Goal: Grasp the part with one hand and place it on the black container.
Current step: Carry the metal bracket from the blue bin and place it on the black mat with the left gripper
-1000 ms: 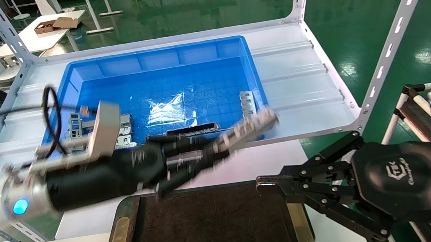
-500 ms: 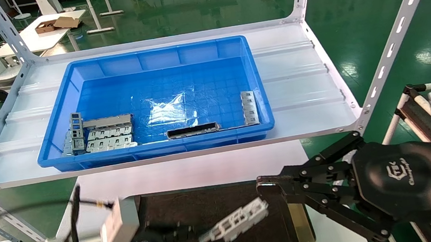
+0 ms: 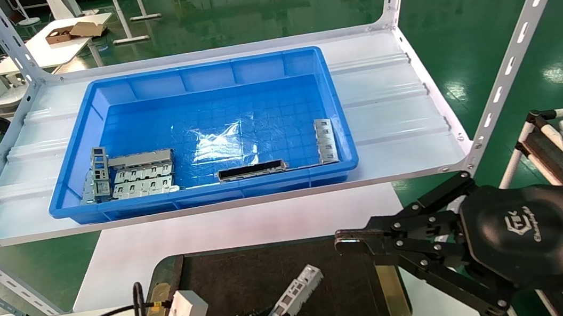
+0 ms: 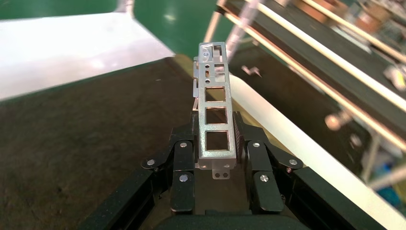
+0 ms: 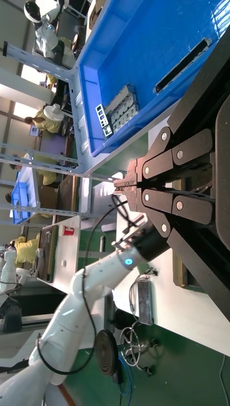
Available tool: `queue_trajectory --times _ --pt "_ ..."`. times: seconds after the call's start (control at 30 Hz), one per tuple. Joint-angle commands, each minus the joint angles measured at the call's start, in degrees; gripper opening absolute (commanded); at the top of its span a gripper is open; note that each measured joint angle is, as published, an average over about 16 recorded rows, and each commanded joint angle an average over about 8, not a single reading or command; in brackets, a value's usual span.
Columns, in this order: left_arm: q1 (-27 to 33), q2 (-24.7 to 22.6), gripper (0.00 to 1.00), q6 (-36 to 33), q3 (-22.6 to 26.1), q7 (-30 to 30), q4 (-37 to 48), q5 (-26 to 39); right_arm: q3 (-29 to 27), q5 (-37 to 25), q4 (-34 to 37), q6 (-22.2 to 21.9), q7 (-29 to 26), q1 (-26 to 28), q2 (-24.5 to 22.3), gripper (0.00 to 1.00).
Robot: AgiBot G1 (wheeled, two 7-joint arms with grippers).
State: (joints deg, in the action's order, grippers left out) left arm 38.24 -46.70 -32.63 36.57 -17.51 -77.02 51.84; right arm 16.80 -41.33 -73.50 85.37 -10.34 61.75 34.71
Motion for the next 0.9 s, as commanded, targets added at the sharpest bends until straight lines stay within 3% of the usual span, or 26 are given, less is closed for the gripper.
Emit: queue_trajectory --times 0.03,0.43,0.9 --pt "-1.3 -1.7 0.0 3.4 0.2 -0.7 0.1 0.0 0.0 0.0 0.0 0.0 0.0 0.0 0.0 0.0" --pt "-4.6 -13.4 0.0 29.4 4.4 -5.1 1.3 2.2 0.0 0.0 0.0 0.0 0.0 0.0 0.0 0.0" --pt "-0.8 -22.2 0.0 46.6 12.9 -4.4 7.2 -3.5 0.1 0.1 0.0 0.0 0.0 0.0 0.0 0.0"
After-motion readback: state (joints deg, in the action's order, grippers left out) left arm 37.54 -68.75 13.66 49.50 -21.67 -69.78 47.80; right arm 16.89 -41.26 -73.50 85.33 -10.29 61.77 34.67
